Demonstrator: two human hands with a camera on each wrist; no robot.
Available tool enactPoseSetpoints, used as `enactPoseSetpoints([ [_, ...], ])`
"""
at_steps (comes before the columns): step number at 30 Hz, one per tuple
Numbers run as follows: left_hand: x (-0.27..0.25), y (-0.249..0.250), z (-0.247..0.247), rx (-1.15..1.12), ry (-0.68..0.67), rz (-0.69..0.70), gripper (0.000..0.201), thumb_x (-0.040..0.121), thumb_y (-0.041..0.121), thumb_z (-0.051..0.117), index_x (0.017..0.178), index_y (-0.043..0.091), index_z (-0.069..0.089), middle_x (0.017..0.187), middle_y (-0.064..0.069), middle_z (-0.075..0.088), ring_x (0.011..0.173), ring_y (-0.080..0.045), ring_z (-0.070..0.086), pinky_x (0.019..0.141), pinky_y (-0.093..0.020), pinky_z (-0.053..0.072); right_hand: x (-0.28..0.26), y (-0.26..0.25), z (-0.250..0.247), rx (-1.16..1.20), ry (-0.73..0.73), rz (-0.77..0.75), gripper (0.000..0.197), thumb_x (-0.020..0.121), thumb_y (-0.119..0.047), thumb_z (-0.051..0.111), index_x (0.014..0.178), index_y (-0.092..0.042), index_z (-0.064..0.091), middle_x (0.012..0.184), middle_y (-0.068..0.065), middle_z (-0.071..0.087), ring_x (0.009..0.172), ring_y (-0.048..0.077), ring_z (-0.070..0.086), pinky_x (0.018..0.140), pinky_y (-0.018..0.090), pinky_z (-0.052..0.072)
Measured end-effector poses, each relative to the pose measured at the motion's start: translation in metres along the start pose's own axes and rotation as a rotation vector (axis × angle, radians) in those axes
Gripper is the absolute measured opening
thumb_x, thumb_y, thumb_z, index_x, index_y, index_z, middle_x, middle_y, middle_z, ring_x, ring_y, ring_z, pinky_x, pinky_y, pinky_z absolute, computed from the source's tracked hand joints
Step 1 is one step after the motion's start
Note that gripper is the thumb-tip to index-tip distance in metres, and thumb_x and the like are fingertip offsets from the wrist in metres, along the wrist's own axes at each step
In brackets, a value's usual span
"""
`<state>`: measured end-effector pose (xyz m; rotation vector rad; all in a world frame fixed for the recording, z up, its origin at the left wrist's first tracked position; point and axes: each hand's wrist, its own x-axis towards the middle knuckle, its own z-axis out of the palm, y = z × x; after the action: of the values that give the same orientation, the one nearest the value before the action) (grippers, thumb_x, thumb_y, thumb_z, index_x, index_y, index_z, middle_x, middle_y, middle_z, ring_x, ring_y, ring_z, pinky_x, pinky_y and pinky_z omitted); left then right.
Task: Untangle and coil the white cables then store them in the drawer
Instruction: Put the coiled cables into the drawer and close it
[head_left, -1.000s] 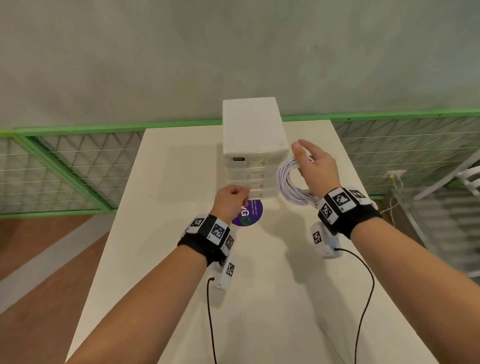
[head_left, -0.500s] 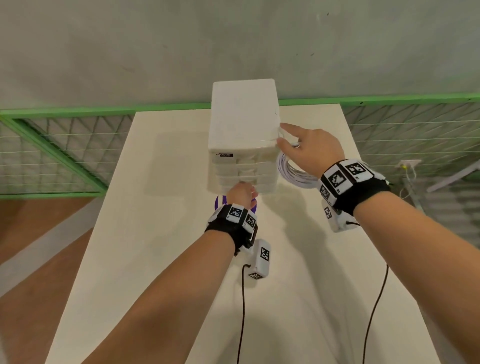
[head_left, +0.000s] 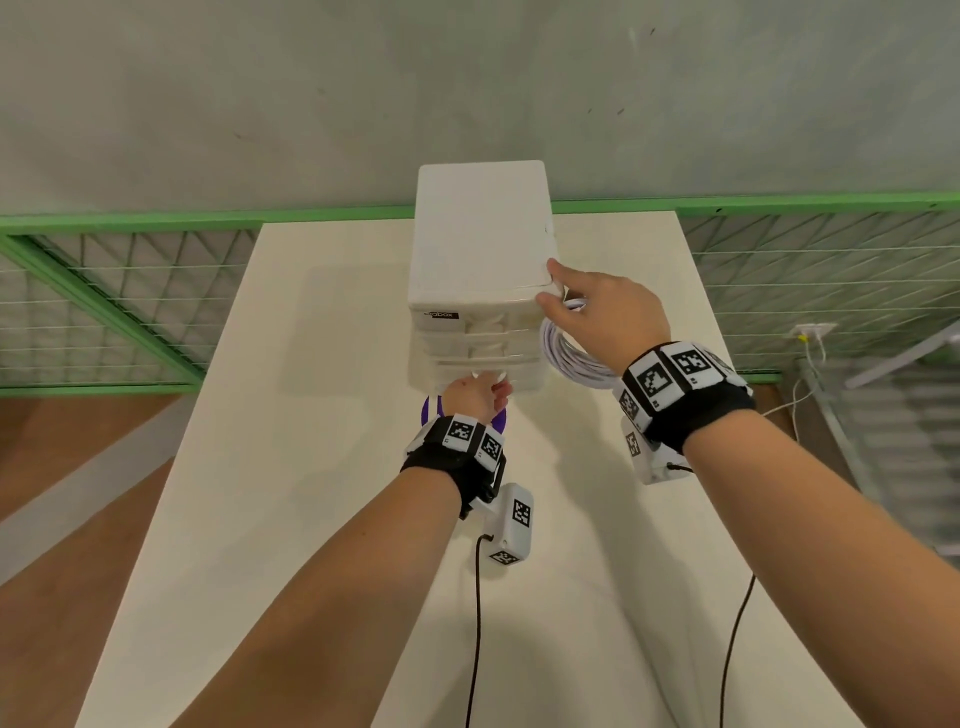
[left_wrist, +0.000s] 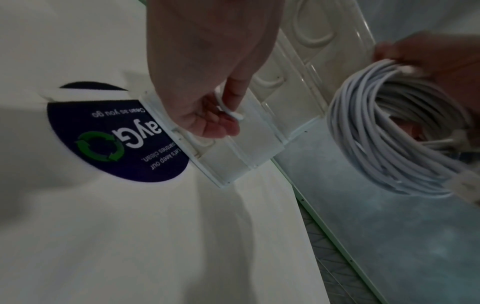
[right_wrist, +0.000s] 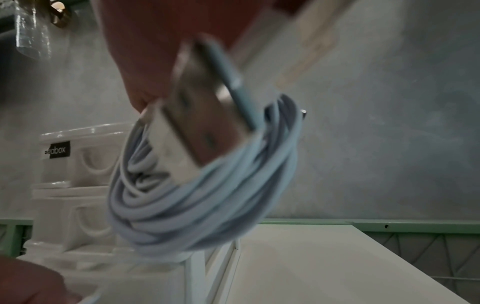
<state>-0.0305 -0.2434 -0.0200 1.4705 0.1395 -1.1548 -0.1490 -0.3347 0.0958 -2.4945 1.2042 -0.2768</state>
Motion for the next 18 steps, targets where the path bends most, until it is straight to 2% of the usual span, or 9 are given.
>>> enactPoseSetpoints([
  [2,-0.006,0.0,-0.006,0.003,-0.04,-0.04,0.022,0.095,0.005,0.051,0.072,0.007,0.051,0.041,0.004,0.061,0.035,-0.001,0.057,0.048,-0.015,0.046,-0.001,-0.001,0.0,0.004,-0.011,0.003,0.046,0.092,-0.052,0.038,0.135,-0.036,0.041,0.115,0.004,0.066,0.104,0.028,0.058,0.078,0.036,0.046],
  [4,-0.015,-0.004,-0.013,0.016,-0.063,-0.065,0.023,0.094,0.003,0.051,0.072,0.006,0.052,0.037,0.005,0.059,0.034,-0.003,0.058,0.048,-0.016,0.047,-0.002,-0.002,0.001,0.006,-0.017,0.011,0.047,0.092,-0.052,0.037,0.136,-0.036,0.039,0.111,0.007,0.068,0.102,0.029,0.059,0.077,0.036,0.046],
  [6,-0.026,-0.013,-0.021,0.065,-0.079,-0.073,0.023,0.094,0.003,0.05,0.072,0.006,0.055,0.039,0.004,0.06,0.036,-0.003,0.059,0.044,-0.015,0.049,-0.005,-0.002,0.002,0.022,-0.017,0.026,0.047,0.092,-0.053,0.036,0.136,-0.036,0.038,0.109,0.008,0.068,0.101,0.03,0.059,0.076,0.036,0.046],
  [11,-0.053,-0.025,-0.046,0.114,-0.2,-0.141,0.02,0.096,0.003,0.047,0.079,0.006,0.056,0.047,0.002,0.066,0.043,-0.007,0.064,0.048,-0.018,0.052,-0.01,-0.006,0.004,0.117,-0.01,0.077,0.048,0.092,-0.055,0.035,0.137,-0.039,0.036,0.11,0.009,0.067,0.103,0.029,0.058,0.079,0.035,0.044],
  [18,-0.078,-0.038,-0.069,0.143,-0.211,-0.188,0.013,0.093,0.001,0.052,0.082,0.003,0.058,0.053,-0.005,0.069,0.047,-0.012,0.067,0.053,-0.022,0.056,-0.01,-0.007,0.007,0.15,0.018,0.112,0.047,0.09,-0.056,0.037,0.134,-0.042,0.039,0.115,0.007,0.065,0.11,0.026,0.057,0.085,0.036,0.044],
])
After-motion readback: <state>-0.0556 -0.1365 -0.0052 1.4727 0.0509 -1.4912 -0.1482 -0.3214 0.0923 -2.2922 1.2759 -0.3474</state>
